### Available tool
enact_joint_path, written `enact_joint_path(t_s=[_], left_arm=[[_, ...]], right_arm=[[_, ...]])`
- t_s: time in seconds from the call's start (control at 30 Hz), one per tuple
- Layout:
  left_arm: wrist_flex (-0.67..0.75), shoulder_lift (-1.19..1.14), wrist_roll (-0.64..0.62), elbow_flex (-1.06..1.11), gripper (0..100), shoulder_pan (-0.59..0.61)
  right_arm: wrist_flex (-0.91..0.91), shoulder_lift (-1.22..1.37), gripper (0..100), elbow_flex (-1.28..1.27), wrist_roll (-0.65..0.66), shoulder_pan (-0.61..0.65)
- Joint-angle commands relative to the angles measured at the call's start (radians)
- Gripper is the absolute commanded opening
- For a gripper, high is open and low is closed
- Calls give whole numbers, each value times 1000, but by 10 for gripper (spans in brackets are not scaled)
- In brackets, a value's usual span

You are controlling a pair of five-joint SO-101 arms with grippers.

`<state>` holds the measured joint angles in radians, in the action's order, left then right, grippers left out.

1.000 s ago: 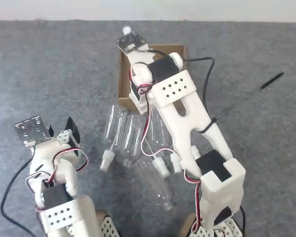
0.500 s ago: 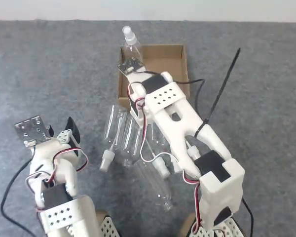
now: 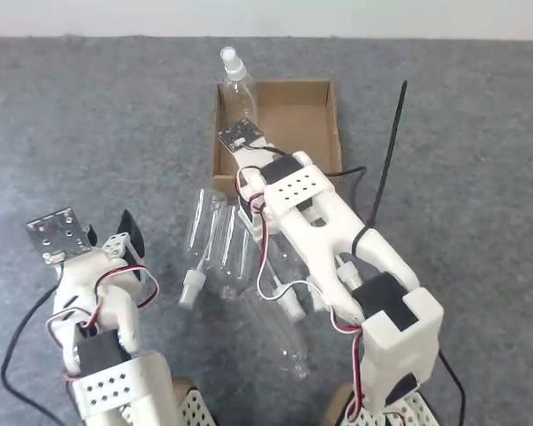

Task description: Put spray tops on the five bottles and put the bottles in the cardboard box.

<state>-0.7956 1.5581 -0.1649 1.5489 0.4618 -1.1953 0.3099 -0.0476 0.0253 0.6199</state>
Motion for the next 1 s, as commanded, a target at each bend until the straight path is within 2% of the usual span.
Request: enact_joint_path(t_s=[0.0,0.33,0.5,0.67,0.83,0.97], left_arm=[[31,17,6,-8,200,3],[31,17,6,-8,200,3],[31,17,6,-8,200,3],[31,17,6,-8,200,3],[31,17,6,-8,200,3],[35,17,6,-1,200,3]], right_arm=[[45,-65,200,-29,-11,-19],[42,10,202,-34,-5,-15],[-19,58,206,38,-3,-18],[-67,77,277,63,-3,-15],[-62,71,202,63,-3,-15],[-67,53,188,63,-3,-15]])
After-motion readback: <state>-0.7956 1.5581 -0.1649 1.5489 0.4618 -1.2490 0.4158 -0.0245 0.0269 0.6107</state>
